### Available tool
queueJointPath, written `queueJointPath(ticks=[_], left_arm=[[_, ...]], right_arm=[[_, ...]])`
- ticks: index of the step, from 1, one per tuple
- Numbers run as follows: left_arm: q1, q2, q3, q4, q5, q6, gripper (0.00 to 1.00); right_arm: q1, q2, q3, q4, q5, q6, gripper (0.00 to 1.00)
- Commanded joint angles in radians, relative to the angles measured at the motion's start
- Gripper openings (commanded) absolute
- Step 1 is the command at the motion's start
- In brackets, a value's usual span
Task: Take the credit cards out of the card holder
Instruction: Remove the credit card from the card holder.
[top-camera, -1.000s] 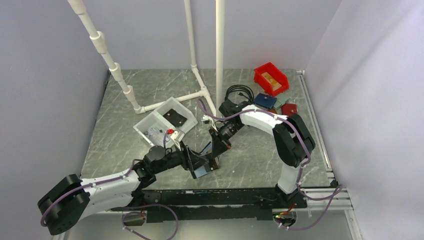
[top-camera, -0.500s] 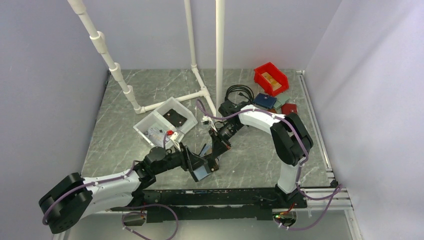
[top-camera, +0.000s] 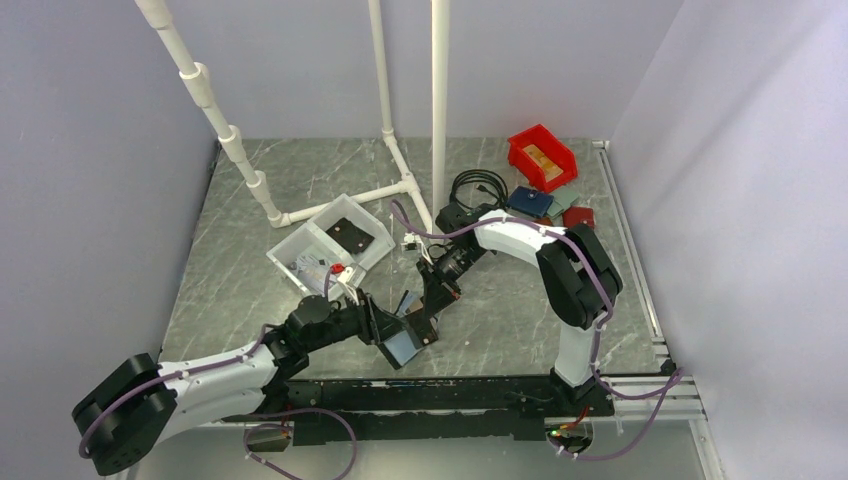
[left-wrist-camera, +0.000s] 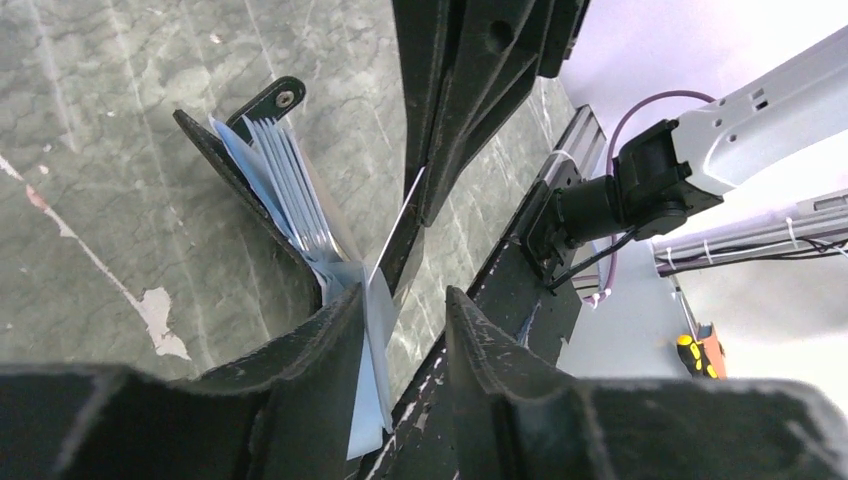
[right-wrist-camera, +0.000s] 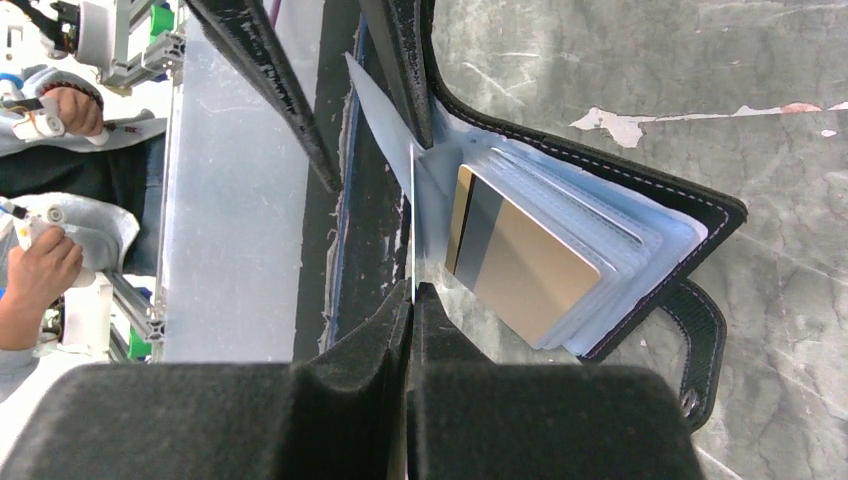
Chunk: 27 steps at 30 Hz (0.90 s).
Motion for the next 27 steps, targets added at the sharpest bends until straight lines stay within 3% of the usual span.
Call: queueJointPath(ticks=[1, 5, 12, 20, 27], left_arm=[[0.002, -0.025, 0.0, -0.036, -0.021, 0.021, 0.37], [0.003, -0.023, 0.002, -0.073, -0.044, 0.024, 0.2], [0.003, -0.019, 0.015, -0.168, -0.103, 0.018, 0.08], [0.01, -0.02, 0.039, -0.309, -0.188, 0.004, 0.0], [0.052, 0.03, 0.103, -0.417, -0.213, 0.021, 0.0]], right_arm=[[0.002, 0.005, 0.038, -0.002, -0.013, -0.023, 0.0], [0.002, 0.013, 0.038, 0.005, -0.003, -0.014, 0.0], [0.002, 0.009, 0.027, 0.05, 0.049, 0.032, 0.0], [0.002, -0.008, 0.024, 0.062, 0.095, 0.041, 0.0], [0.002, -0.058, 0.027, 0.044, 0.156, 0.007, 0.0]])
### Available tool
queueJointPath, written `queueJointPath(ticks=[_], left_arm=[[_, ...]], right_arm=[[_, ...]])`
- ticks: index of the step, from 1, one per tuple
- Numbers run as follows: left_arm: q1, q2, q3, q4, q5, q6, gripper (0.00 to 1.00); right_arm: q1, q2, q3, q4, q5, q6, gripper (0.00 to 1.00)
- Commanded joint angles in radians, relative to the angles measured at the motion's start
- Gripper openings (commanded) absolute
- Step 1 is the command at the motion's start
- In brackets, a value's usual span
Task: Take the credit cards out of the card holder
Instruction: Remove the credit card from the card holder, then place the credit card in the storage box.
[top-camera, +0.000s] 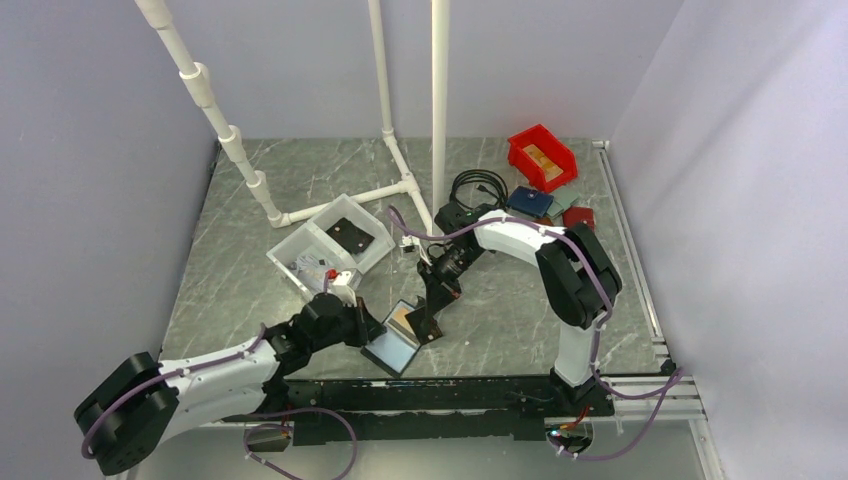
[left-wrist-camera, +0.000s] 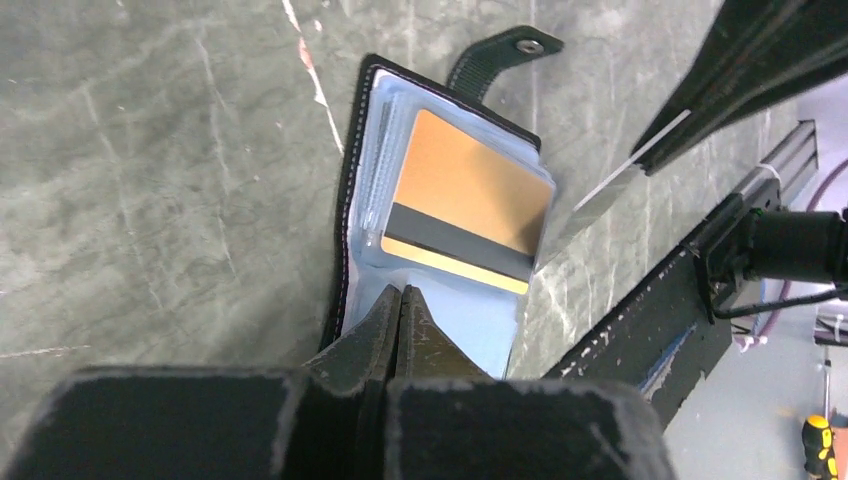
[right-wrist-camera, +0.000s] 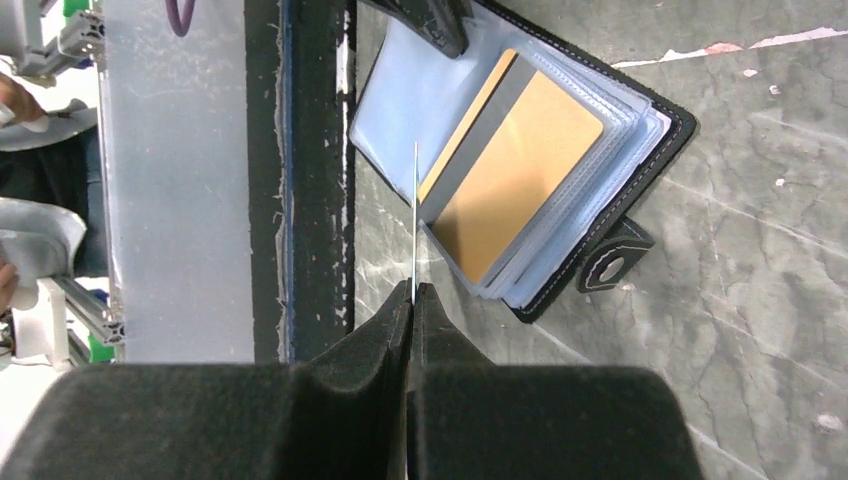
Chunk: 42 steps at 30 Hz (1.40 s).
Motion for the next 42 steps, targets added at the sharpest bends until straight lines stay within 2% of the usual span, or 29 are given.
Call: queueJointPath(ticks=[1, 11, 15, 19, 21, 23, 25, 32, 36, 38, 42], left_arm=[[0.037, 0.043, 0.085, -0.049, -0.025, 0.023, 0.0], [0.09, 0.315, 0.251, 0.002, 0.083, 0.113, 0.0], [0.103, 0.407, 0.354, -0.035, 0.111, 0.15, 0.0], [0.11, 0.433, 0.441, -0.094, 0.116, 0.182, 0.0], [0.109, 0.427, 0.468, -0.136, 0.108, 0.194, 0.11], [0.109, 0.403, 0.484, -0.179, 0.093, 0.198, 0.29], [0.11, 0.364, 0.486, -0.217, 0.078, 0.198, 0.41], [0.111, 0.135, 0.44, -0.282, 0.048, 0.2, 0.68], [0.111, -0.023, 0.343, -0.206, 0.088, 0.183, 0.89], [0.111, -0.092, 0.274, -0.1, 0.168, 0.172, 0.92], [0.111, -0.147, 0.157, 0.165, 0.31, 0.147, 0.91]], right_arm=[[0.002, -0.075, 0.032, -0.017, 0.052, -0.052, 0.0], [-0.01, -0.233, -0.014, -0.006, 0.176, -0.087, 0.0], [-0.017, -0.263, -0.018, -0.005, 0.196, -0.091, 0.0], [-0.036, -0.31, -0.029, 0.004, 0.218, -0.09, 0.0], [-0.048, -0.336, -0.035, 0.007, 0.226, -0.09, 0.0], [-0.063, -0.364, -0.039, 0.009, 0.221, -0.089, 0.0], [-0.077, -0.385, -0.042, 0.008, 0.211, -0.089, 0.0], [-0.106, -0.425, -0.045, 0.018, 0.167, -0.071, 0.0], [-0.114, -0.432, -0.048, 0.033, 0.141, -0.046, 0.0], [-0.115, -0.434, -0.051, 0.046, 0.131, -0.031, 0.0], [-0.117, -0.428, -0.049, 0.045, 0.091, -0.023, 0.0]])
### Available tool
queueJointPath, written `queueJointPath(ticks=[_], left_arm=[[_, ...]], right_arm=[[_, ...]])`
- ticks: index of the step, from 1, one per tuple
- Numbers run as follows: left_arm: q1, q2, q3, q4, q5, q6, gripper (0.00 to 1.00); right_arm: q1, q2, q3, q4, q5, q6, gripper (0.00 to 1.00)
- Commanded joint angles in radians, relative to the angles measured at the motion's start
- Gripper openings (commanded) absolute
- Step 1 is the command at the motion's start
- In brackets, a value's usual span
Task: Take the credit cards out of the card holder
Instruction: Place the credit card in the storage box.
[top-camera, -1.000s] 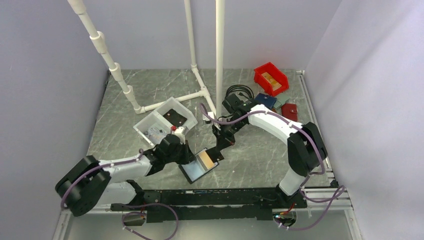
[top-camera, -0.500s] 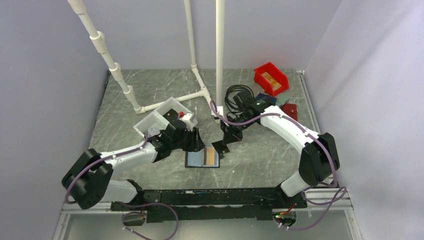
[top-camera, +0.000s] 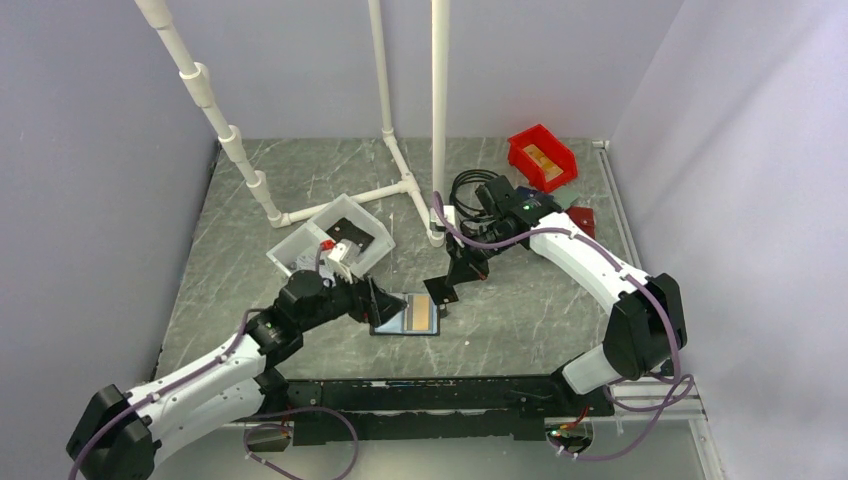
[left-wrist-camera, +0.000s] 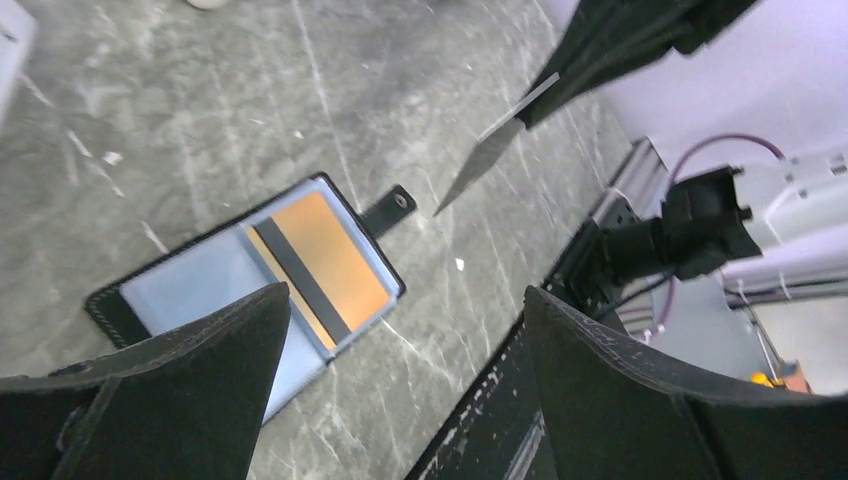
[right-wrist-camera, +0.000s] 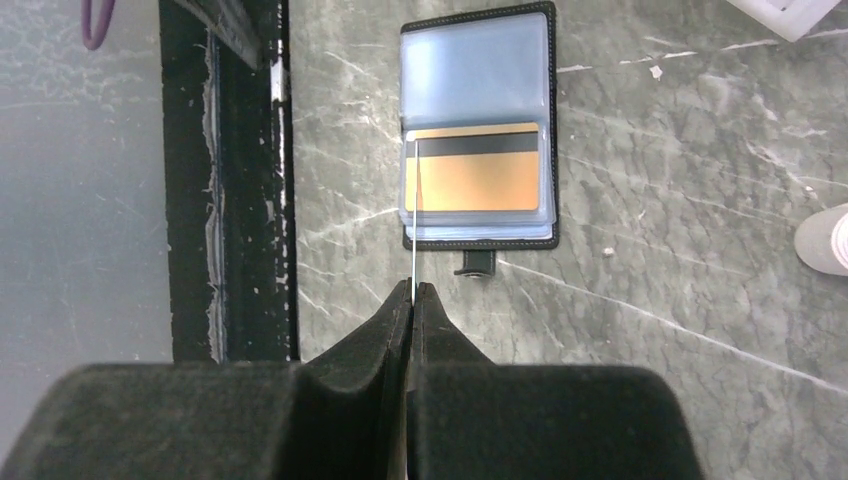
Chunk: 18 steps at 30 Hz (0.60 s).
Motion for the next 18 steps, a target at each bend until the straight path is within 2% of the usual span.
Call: queueJointPath(ticks=[1, 7, 11, 18], left_arm=[[0.002, -0.026, -0.086, 0.301, 0.164, -0.025, 0.91], [0.002, 0.064, -0.057, 0.366, 0.194, 0.017, 0.91], [0.001, 0.131, -0.045, 0.476, 0.207, 0.026, 0.91], [0.002, 0.288, 0.002, 0.572, 0.264, -0.003, 0.85]], right_arm=[[-0.006, -0.023, 0.0, 0.03, -0.089, 0.015, 0.0], [-0.007, 0.01, 0.005, 0.005, -0.164, 0.0, 0.0], [-0.012, 0.019, 0.002, 0.003, -0.195, -0.004, 0.0], [-0.037, 0.037, 0.004, -0.012, -0.232, -0.02, 0.0]])
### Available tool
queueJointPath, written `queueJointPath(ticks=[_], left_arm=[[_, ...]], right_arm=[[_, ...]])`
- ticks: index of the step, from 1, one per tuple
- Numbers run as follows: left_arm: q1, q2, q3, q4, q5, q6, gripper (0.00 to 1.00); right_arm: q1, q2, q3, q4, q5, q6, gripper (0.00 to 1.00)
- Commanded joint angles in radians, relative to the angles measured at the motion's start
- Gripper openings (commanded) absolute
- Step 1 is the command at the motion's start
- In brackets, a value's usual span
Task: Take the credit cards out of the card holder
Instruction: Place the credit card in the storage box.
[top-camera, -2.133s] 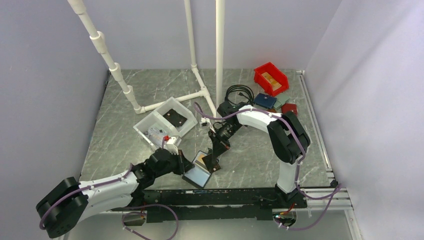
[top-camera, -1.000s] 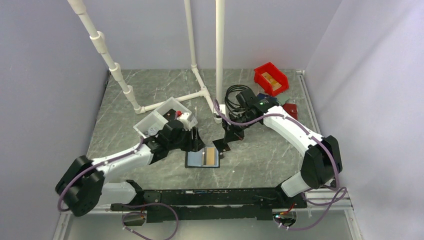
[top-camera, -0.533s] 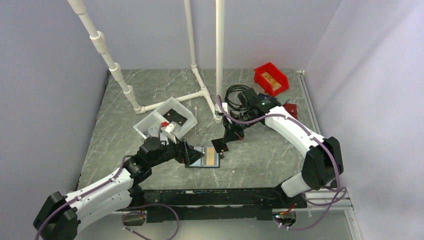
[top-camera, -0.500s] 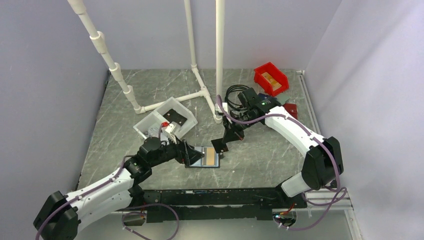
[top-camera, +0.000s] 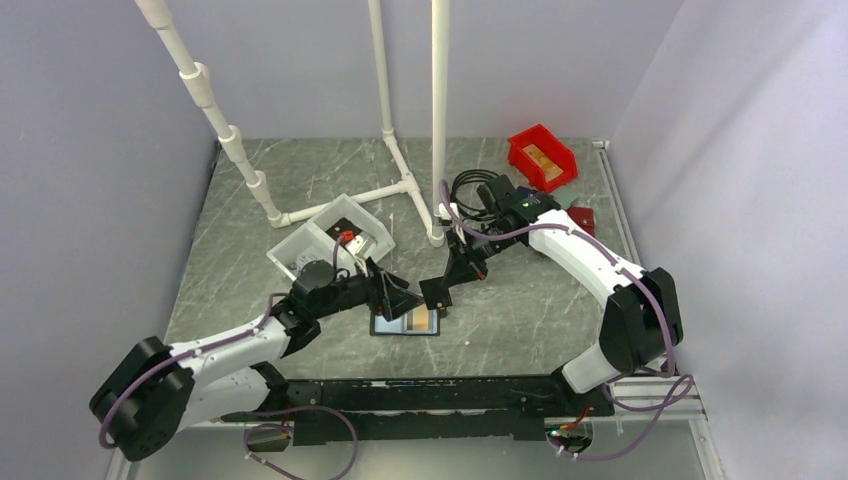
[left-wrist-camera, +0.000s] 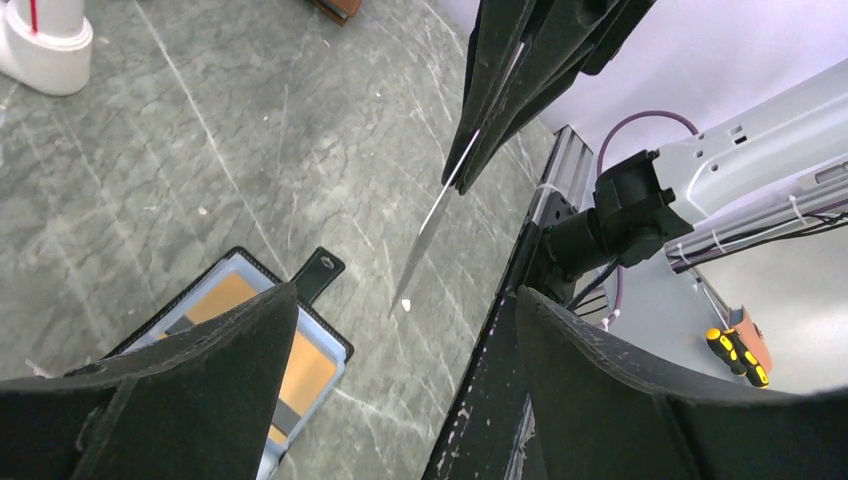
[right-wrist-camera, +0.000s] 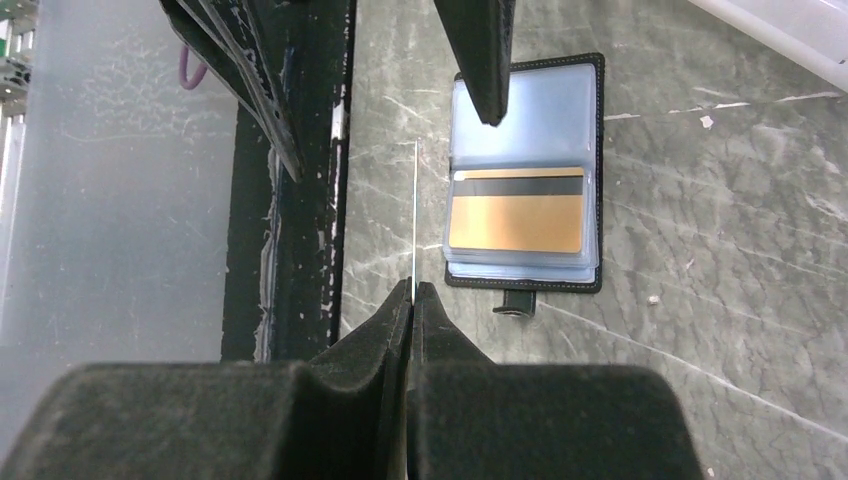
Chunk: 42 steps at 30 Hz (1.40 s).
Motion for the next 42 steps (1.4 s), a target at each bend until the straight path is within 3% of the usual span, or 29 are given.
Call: queueJointPath(ticks=[1, 9, 17, 19, 24, 25, 29, 42], left_arm=[[0.002, 0.08, 0.053, 0.143, 0.057, -0.014, 0.84], [0.002, 0.13, 0.061, 0.202, 0.084, -0.044, 0.8], [0.002, 0.192, 0.106, 0.202, 0.117, -0.037, 0.59], [0.002, 0.215, 0.128, 0.193, 0.137, -0.031, 0.51], [0.003, 0.266, 0.171, 0.185, 0.184, -0.029, 0.03], [0.002, 0.274, 0.172, 0.194, 0.192, -0.032, 0.0], [0.002, 0.274, 0.162, 0.216, 0.202, -0.04, 0.0], [0.002, 0.165, 0.133, 0.092, 0.171, -0.012, 0.0]], right_arm=[[-0.019, 0.011, 0.006, -0.013, -0.074, -0.031, 0.0], [-0.035, 0.036, 0.006, -0.02, -0.094, -0.039, 0.0], [-0.042, 0.054, 0.008, -0.027, -0.103, -0.046, 0.0], [-0.046, 0.054, 0.007, -0.026, -0.104, -0.045, 0.0], [-0.05, 0.052, 0.005, -0.02, -0.099, -0.038, 0.0], [-0.05, 0.051, 0.003, -0.016, -0.095, -0.032, 0.0], [-0.05, 0.048, 0.0, 0.0, -0.081, -0.014, 0.01], [-0.052, 0.032, -0.013, 0.022, -0.067, 0.011, 0.28]])
